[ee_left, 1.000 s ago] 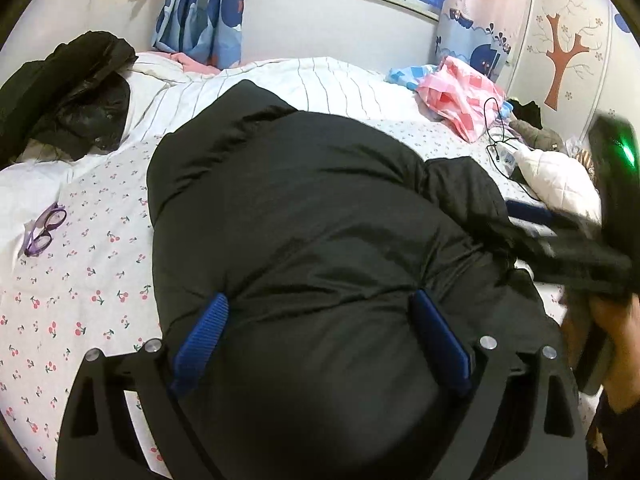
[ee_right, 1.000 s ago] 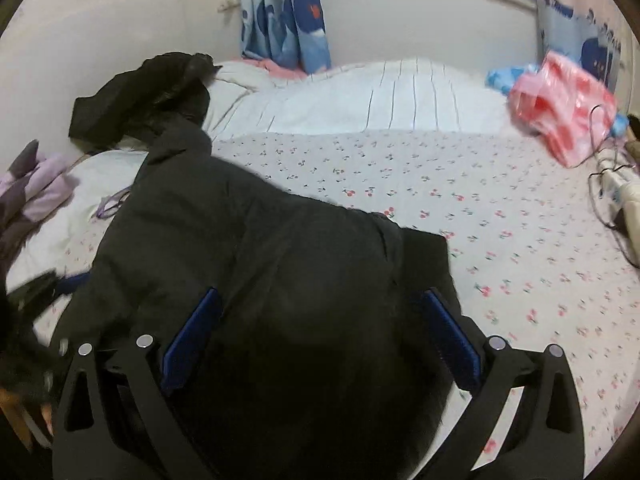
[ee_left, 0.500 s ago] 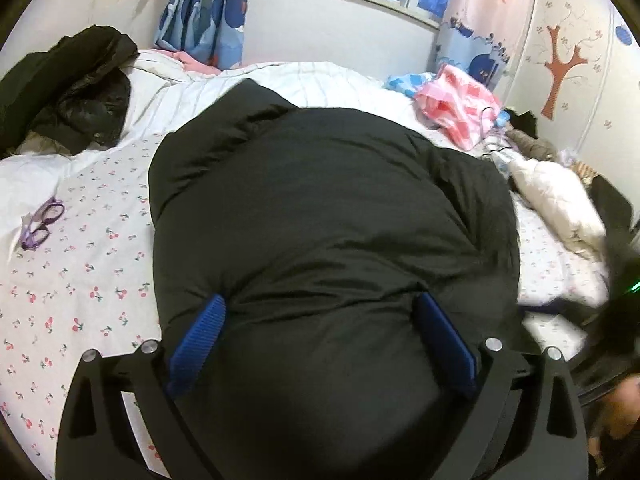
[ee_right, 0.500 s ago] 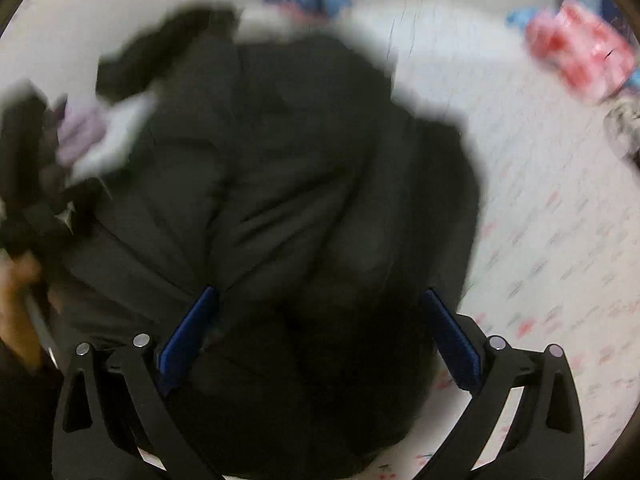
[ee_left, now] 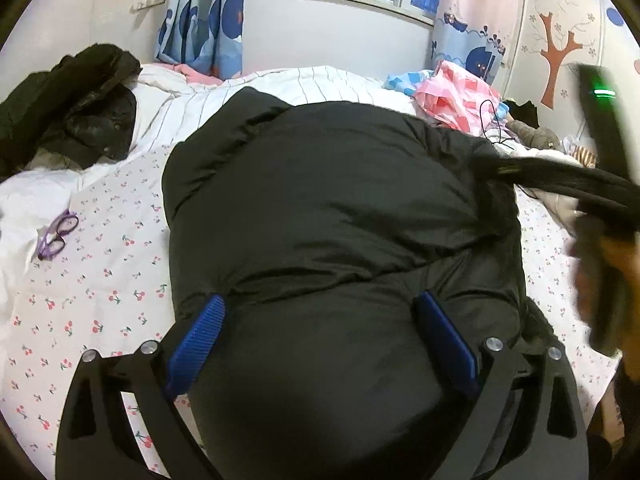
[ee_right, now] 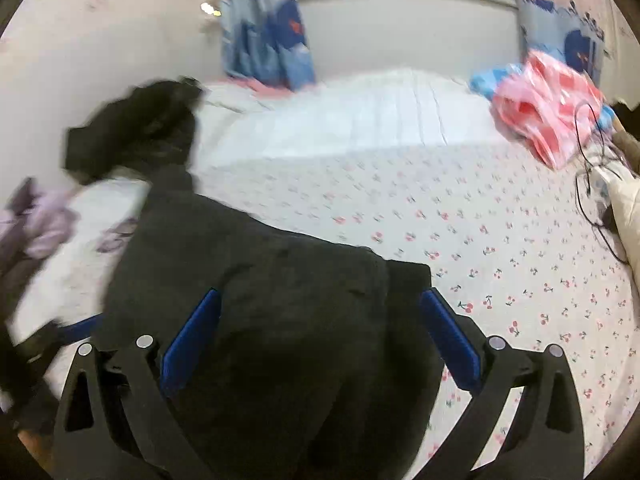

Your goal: Fold large clothes

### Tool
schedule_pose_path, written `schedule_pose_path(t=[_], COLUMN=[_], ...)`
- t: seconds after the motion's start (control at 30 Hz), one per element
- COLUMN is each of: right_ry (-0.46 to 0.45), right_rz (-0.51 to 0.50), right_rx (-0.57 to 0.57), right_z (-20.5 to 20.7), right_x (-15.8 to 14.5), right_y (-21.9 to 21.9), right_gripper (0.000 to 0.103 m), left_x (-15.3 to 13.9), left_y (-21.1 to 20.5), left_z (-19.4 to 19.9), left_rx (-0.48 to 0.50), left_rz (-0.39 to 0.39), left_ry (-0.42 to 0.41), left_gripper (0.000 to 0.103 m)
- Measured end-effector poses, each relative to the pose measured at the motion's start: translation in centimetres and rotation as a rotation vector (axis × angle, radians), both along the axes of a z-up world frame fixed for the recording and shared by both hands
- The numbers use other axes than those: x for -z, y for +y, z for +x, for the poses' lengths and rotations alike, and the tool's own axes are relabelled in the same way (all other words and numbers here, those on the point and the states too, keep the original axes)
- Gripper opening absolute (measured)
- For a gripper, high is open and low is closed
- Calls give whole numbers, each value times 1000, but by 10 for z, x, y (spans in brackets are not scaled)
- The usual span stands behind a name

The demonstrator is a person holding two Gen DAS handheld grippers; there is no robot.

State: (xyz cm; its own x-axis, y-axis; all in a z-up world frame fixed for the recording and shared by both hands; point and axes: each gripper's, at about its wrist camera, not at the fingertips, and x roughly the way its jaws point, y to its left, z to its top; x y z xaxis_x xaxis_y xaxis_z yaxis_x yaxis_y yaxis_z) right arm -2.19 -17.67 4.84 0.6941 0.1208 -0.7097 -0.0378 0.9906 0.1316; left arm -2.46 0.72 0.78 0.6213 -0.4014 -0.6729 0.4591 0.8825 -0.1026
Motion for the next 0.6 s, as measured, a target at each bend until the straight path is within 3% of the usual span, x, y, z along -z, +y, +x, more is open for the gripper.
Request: schedule_pose_path(t=[0.1,0.13,0.27,0.4,0.6], right_ry=[173,186,125,51,182], right_rz=[73,95,111,138,89], right_rx=[-7,1,19,3,-50], right_z=[21,20,-6,-70,-110], right_x=[53,59,35,7,41], right_y=[-2,-3,-12,-19,-10], right_gripper=[97,97,96,96,96], left_x=[-3,-4,-7,-14,-20], left_y=[-1,-2,-7,-7,-8], left_z=[-5,-6,-19,-32,-44], left_rx=[10,14,24,32,42], left_rz=[16,26,95,133,167], left_ry=[-19,-24,-59,-98,-118], left_gripper=[93,93,93,93,93])
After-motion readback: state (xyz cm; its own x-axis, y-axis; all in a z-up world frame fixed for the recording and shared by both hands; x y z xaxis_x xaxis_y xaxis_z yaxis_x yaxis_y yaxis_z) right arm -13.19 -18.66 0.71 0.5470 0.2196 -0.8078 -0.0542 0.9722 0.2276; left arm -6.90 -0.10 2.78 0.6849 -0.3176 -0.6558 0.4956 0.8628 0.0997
